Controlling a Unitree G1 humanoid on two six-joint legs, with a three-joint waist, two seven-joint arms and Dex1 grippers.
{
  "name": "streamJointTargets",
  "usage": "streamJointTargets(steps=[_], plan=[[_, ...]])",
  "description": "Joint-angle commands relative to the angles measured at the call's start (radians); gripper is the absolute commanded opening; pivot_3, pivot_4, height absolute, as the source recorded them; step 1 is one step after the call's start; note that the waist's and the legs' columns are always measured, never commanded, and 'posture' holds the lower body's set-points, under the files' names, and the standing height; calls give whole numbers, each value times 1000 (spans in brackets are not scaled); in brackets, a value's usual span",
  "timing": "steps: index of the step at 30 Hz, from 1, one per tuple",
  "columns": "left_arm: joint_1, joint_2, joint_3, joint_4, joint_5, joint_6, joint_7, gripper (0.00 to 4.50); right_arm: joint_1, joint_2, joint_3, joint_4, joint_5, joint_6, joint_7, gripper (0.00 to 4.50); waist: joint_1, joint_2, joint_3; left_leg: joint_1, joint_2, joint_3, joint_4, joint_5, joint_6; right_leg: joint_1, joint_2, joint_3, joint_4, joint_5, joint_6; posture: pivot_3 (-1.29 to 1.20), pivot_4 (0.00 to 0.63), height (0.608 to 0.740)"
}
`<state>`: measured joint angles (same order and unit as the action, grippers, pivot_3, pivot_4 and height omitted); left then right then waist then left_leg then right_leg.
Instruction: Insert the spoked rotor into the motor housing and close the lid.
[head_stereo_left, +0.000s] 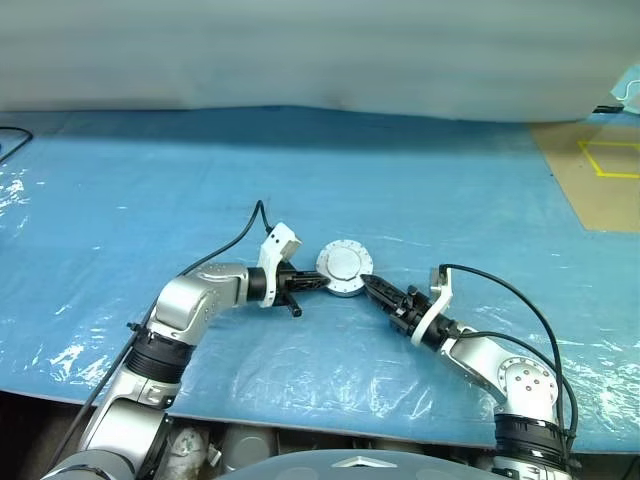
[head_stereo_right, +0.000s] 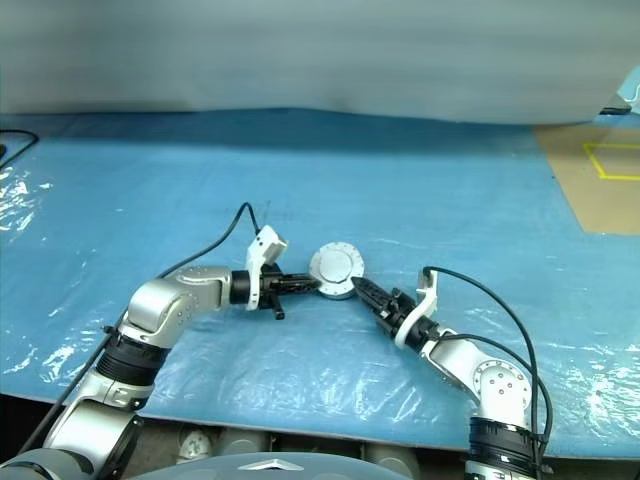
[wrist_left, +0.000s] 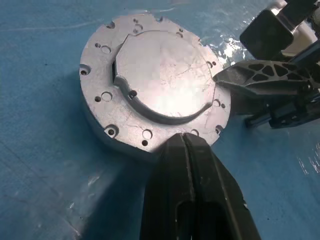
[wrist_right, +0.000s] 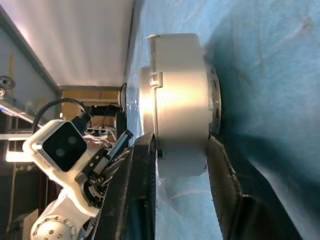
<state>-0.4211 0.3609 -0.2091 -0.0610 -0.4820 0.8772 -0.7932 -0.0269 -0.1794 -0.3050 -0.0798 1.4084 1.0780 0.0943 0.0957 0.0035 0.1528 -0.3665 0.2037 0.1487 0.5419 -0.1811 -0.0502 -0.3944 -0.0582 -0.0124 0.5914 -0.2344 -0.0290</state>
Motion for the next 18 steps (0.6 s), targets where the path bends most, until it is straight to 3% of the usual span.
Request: streamJointTargets(steps=[1, 6, 9, 13, 18], plan=[[19, -2, -21, 0, 11, 16, 11, 0, 10, -16, 1, -3, 9, 8, -1, 1024, 1, 0, 0, 0, 0, 0, 0, 0, 0, 0, 0, 0, 0, 0, 0, 0, 150, 740], [19, -21, 9, -16, -1, 14, 35, 0, 5, -19, 17, -3, -4, 4, -3, 1024, 1, 0, 0, -1, 0, 0, 0, 0, 0, 0, -1, 0, 0, 0, 0, 0, 150, 740], [18, -64, 109, -25, -81, 77, 79, 0, 4, -16, 14, -9, 8, -1, -10, 1024, -1, 0, 0, -1, 0, 0, 0, 0, 0, 0, 0, 0, 0, 0, 0, 0, 150, 740], [16, -170, 358, -13, -243, 190, 226, 867, -4, -6, -13, -16, 63, -21, -37, 1024, -1, 0, 0, -3, 0, 0, 0, 0, 0, -2, 0, 0, 0, 0, 0, 0, 150, 740], [39, -308, 671, -4, -507, 308, 462, 2653, -67, 28, -66, -14, 197, -100, -129, 1024, -3, 0, 1, -6, 0, 0, 1, 0, 0, -5, 0, 0, 0, 0, 0, 0, 150, 740]])
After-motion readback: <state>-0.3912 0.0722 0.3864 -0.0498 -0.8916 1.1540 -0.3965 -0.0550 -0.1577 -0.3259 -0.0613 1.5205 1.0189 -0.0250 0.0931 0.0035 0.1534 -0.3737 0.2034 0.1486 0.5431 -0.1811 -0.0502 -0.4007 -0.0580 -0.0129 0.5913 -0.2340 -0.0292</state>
